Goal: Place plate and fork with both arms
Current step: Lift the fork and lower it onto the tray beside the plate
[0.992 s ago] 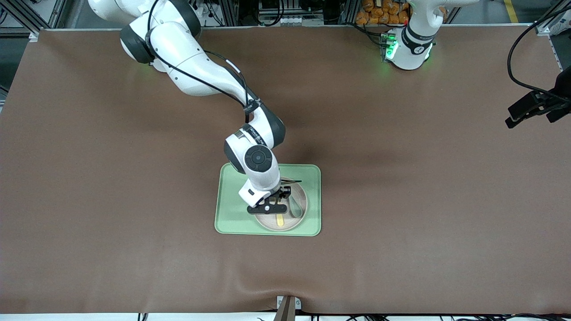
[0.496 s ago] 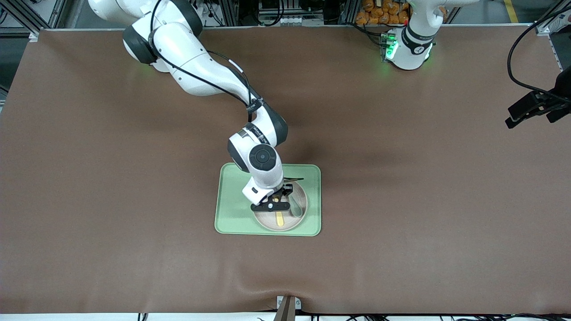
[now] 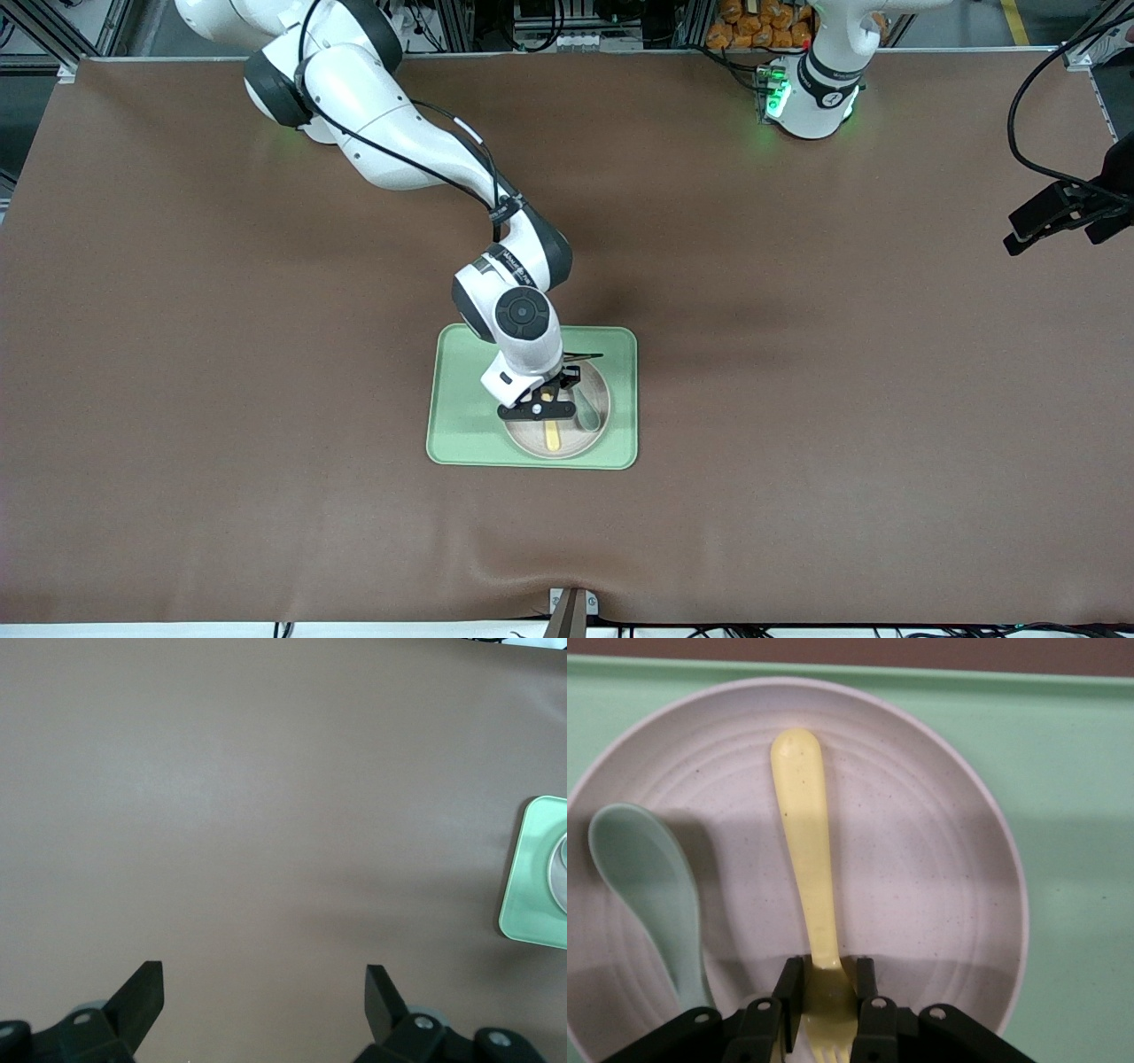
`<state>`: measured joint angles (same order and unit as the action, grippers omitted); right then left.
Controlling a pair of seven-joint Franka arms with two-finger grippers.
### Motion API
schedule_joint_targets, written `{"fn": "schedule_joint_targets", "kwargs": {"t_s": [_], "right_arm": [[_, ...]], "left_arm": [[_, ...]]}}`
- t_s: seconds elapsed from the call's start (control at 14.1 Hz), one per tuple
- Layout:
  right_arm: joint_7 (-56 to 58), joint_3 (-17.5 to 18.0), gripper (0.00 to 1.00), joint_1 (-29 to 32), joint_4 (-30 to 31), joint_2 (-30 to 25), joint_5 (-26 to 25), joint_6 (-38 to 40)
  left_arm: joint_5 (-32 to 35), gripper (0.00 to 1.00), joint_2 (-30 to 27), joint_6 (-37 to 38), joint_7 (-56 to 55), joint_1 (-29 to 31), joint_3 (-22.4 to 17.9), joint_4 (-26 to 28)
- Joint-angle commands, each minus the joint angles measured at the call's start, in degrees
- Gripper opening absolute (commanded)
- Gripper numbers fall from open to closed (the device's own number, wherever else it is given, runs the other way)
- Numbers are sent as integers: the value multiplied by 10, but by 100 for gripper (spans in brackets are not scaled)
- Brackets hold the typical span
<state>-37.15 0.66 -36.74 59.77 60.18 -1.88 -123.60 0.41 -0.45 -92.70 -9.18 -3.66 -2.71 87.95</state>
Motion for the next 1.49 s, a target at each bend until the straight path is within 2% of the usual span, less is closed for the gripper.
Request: {"fn": "schedule_joint_targets", "kwargs": {"t_s": [0.0, 0.28, 0.5, 0.71, 0.85, 1.06, 1.42], "right_arm": [[-11, 12, 0, 16, -17, -9, 20, 23], [-6, 22, 0, 54, -16, -33, 38, 44], [5, 89, 0, 121, -6, -45, 29, 56], [30, 98, 0, 155, 68, -84, 13, 47], [35, 137, 0, 190, 110, -96, -15, 22], [27, 216, 0, 261, 207, -126, -90, -31], [-10, 218, 0, 272, 269, -155, -104, -38]], "left_arm": [[-1, 100, -3, -6, 15, 2, -1, 3], [-1, 100, -3, -6, 15, 2, -1, 3], [-1, 100, -3, -6, 15, 2, -1, 3], [-1, 100, -4, -6, 15, 1, -1, 5], [-1, 100, -7, -5, 15, 1, -1, 6], [-1, 100, -7, -5, 15, 1, -1, 6], [-4, 100, -6, -5, 15, 1, 0, 5]]}}
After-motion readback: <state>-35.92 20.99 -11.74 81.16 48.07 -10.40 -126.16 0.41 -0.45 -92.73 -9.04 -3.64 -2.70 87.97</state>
